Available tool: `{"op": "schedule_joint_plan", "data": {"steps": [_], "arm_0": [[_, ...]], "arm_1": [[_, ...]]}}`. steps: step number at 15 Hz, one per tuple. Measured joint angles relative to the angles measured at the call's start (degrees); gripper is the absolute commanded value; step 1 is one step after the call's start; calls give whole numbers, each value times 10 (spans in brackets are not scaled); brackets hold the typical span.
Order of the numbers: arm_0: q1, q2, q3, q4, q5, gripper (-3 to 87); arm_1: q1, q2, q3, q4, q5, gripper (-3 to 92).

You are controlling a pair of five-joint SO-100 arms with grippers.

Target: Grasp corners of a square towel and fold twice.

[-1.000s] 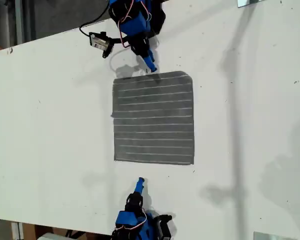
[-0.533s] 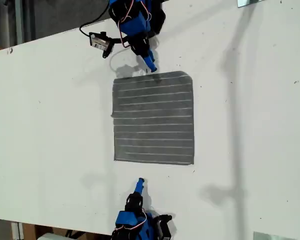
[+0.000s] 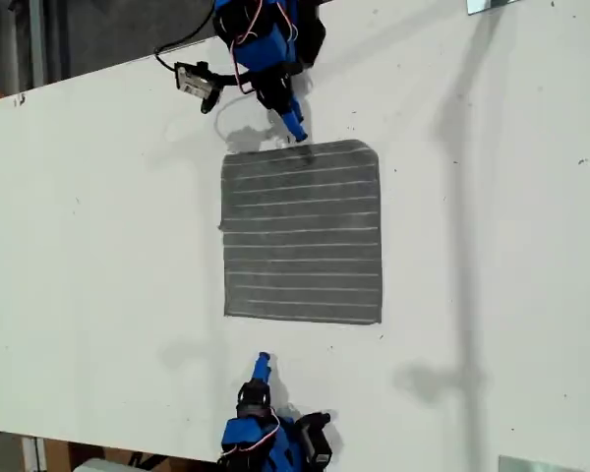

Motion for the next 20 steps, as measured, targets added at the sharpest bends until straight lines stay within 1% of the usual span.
{"op": "schedule_joint_plan", "data": {"steps": [1, 2, 3, 4, 5, 6, 7, 8, 9, 10, 11, 13, 14, 15, 16, 18, 19, 20], "arm_0": [[-5, 0, 0, -1, 5, 138], [-8, 0, 0, -4, 23, 138], [-4, 0, 0, -4, 19, 138], [36, 0, 0, -5, -40, 258], [105, 0, 0, -11, -141, 402], [163, 0, 0, -15, -227, 464], [173, 0, 0, -13, -253, 466], [168, 0, 0, -6, -268, 466], [166, 0, 0, -3, -288, 358], [167, 0, 1, -4, -329, 235], [166, 0, 1, -15, -335, 223], [168, 0, 1, -44, -309, 242], [165, 0, 1, -82, -269, 244], [156, -2, 1, -113, -238, 248], [136, -14, -11, -114, -230, 251], [81, -95, -17, -60, -231, 244], [71, -96, -18, -37, -231, 242], [56, -103, -19, -27, -231, 241]], "arm_1": [[-38, 0, 0, 1, 0, 219], [-33, 0, 0, 11, 0, 235], [-35, 0, 0, 13, 0, 249], [-18, 0, 0, 14, 0, 137], [-4, 0, 0, 14, 0, 97], [11, 0, 0, 15, 0, 124], [19, 0, -1, 18, 0, 192], [20, 0, -4, 21, -5, 214], [19, 0, -6, 21, -10, 231], [18, 0, -6, 13, -11, 252], [4, -6, -6, -6, -12, 262], [0, -45, -31, -27, -33, 286], [5, -112, -79, -44, -54, 315], [4, -230, -154, -69, -78, 340], [-4, -395, -262, -73, -102, 344], [-31, -760, -499, -76, -127, 347], [-41, -896, -546, -90, -127, 349], [-53, -953, -550, -95, -113, 350]]}}
